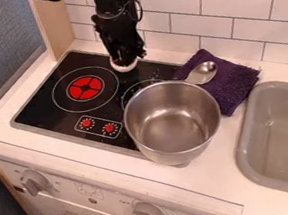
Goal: Moved the white object to the lower left side
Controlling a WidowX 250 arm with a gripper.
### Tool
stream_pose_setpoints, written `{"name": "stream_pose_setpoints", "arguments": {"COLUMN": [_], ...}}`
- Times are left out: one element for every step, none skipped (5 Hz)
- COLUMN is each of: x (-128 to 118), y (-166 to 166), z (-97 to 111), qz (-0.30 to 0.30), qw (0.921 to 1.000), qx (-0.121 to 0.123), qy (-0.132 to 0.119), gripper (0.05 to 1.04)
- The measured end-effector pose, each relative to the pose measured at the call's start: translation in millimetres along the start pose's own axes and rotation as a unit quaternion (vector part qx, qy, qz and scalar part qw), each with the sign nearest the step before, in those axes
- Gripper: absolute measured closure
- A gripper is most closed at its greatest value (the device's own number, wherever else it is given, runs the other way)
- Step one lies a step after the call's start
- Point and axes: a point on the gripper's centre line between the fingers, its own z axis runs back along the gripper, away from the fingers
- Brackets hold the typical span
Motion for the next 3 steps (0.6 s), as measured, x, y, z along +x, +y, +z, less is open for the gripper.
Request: {"name": "stream_pose_setpoints", "arguments": {"x": [0.5,-1.6,-1.9], "y": [-2.7,-8.0,-10.8], "z": [-0.1,-1.2,0.3], "qz": [-0.006,-0.008,-0.011], "qw": [1.0000,0.9999,0.9999], "qx": [-0.001,-0.005,-0.006], "qy": [0.002,0.005,0.006], "gripper": [0.846,0.849,0.849]}}
